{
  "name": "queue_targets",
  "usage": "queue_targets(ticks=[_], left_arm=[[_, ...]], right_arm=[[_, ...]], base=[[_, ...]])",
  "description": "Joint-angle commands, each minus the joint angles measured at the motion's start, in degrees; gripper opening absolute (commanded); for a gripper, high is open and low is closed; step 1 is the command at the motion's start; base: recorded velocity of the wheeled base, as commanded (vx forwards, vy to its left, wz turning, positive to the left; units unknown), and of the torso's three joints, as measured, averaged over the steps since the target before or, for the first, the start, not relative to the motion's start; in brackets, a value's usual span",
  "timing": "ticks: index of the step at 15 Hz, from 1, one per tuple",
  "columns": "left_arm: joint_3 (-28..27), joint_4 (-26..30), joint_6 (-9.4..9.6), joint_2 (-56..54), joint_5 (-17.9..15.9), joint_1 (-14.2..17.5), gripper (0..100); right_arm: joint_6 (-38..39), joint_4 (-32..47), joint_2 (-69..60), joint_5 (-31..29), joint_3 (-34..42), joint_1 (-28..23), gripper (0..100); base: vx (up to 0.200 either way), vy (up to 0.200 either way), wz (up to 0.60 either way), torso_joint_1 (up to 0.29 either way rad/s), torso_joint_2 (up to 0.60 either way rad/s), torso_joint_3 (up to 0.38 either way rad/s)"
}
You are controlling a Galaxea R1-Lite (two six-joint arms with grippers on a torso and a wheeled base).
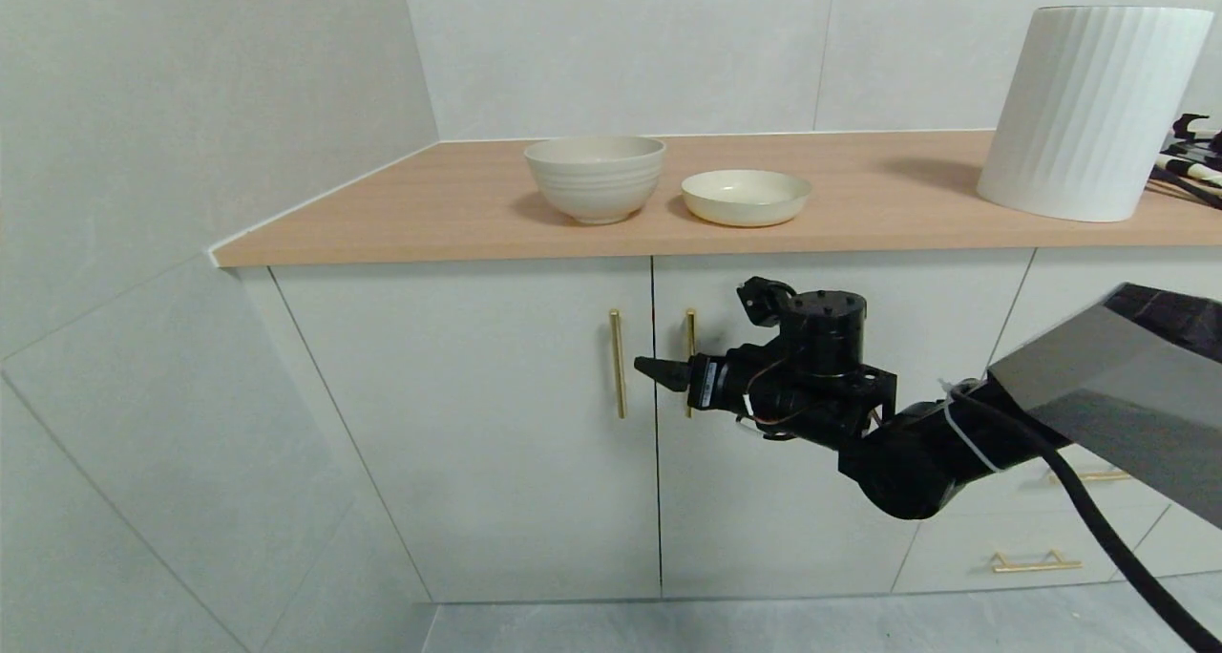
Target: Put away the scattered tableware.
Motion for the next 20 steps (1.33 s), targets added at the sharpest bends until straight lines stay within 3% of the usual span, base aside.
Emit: queue_targets(ticks=[1, 10, 17, 20], left_arm=[[0.0, -0.1, 0.0, 0.0, 0.0, 0.0, 100], [0.0, 0.0, 0.08, 0.0, 0.0, 0.0, 100], [0.0, 0.0, 0.17, 0.0, 0.0, 0.0, 100], [0.0, 0.0, 0.17, 0.0, 0.0, 0.0, 100]], right_arm=[[0.2, -0.2, 1.2, 0.0, -0.3, 0.0, 100], [1.7, -3.8, 0.4, 0.8, 2.0, 2.1, 100], [1.9, -3.8, -6.1, 7.4, 9.2, 2.1, 100], [1.9, -3.8, -10.0, 13.7, 16.5, 2.0, 100]], base=[[0.0, 0.0, 0.0, 0.0, 0.0, 0.0], [0.0, 0.0, 0.0, 0.0, 0.0, 0.0], [0.0, 0.0, 0.0, 0.0, 0.0, 0.0], [0.0, 0.0, 0.0, 0.0, 0.0, 0.0]])
